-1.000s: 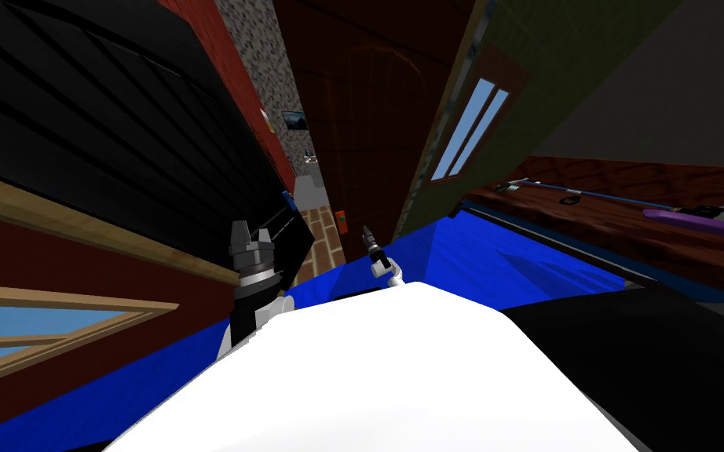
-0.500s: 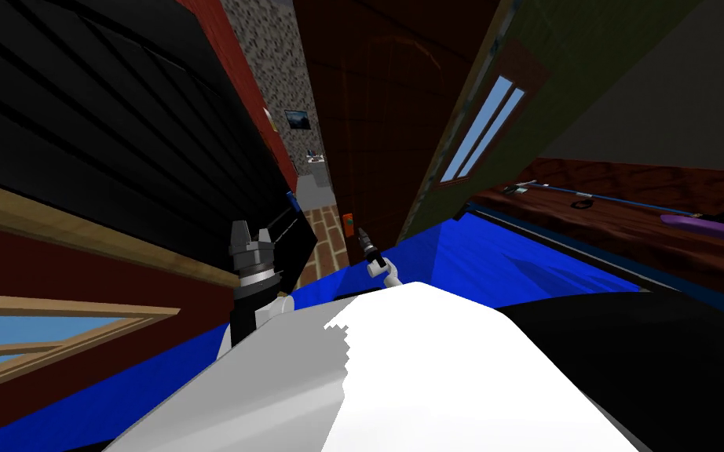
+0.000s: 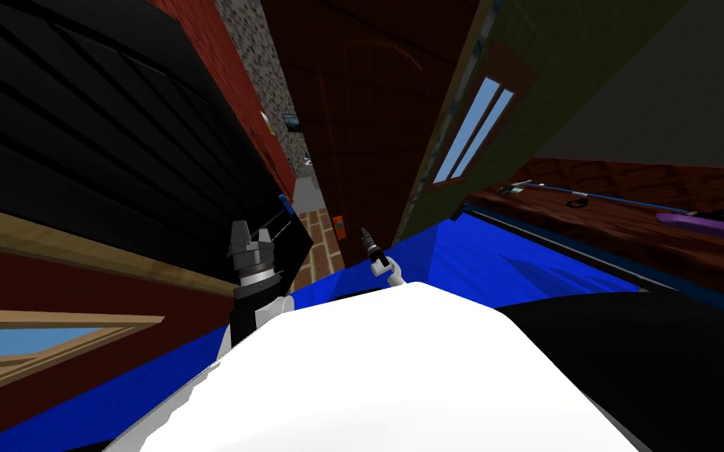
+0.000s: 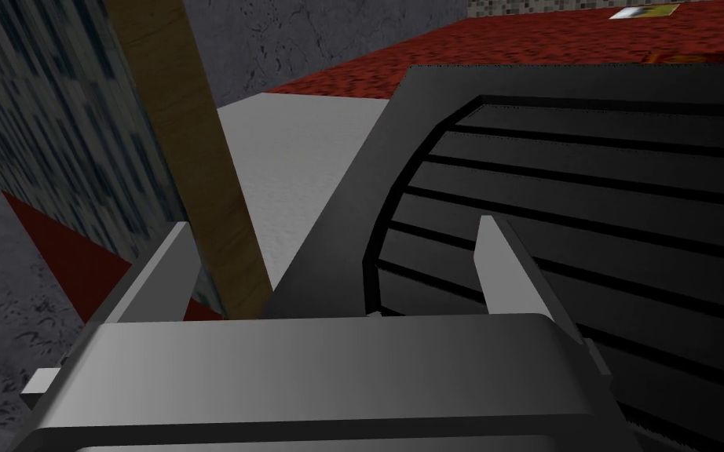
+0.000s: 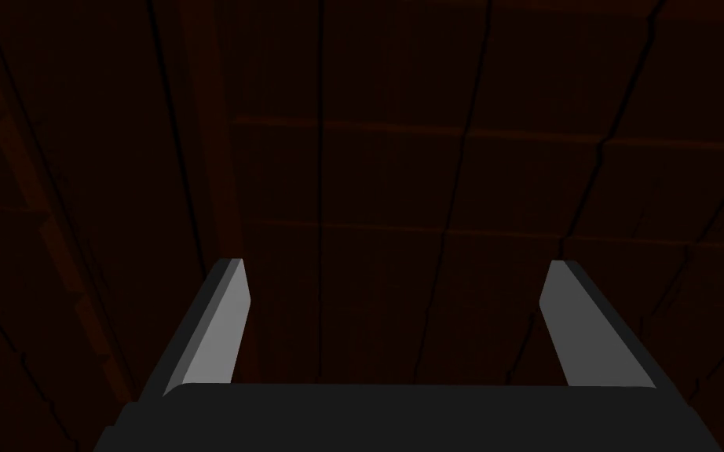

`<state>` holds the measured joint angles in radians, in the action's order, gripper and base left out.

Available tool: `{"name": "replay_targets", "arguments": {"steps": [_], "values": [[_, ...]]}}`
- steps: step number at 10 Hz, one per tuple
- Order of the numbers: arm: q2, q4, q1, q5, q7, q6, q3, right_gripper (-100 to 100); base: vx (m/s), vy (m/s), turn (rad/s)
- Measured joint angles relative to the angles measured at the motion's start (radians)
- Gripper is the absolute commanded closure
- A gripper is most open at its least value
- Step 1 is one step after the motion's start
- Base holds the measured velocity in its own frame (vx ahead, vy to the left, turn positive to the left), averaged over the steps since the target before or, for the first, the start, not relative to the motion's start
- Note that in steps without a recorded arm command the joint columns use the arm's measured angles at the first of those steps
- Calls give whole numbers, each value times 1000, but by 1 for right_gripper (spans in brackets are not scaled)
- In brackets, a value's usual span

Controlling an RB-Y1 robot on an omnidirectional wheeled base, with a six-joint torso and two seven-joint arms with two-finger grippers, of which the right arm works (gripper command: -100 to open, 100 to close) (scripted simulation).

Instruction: Push the door open

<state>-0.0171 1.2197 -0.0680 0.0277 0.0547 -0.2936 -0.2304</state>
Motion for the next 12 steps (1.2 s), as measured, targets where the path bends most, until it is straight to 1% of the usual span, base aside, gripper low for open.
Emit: {"name": "replay_targets", "arguments": {"steps": [1,2,3,5,6,8,9,11,12], "values": [[-22,11,5,0,-1,5,-1,-100,123,-190,-5],[-38,7,3,1,-2,5,1,-100,123,-181,3],[-50,0,1,-1,1,2,3,-100,158,-141,13],[-70,-25,-12,-1,4,-9,11,-100,200,-78,26],[-70,-27,-13,0,3,-11,13,-100,171,44,26],[-49,-23,-11,-1,3,-9,16,-100,137,141,25],[-32,-32,-18,-1,4,-9,19,-100,106,177,16],[-3,-45,-23,-1,6,-17,22,-100,38,203,18],[6,-42,-18,-1,6,-19,21,-100,6,207,12]]}}
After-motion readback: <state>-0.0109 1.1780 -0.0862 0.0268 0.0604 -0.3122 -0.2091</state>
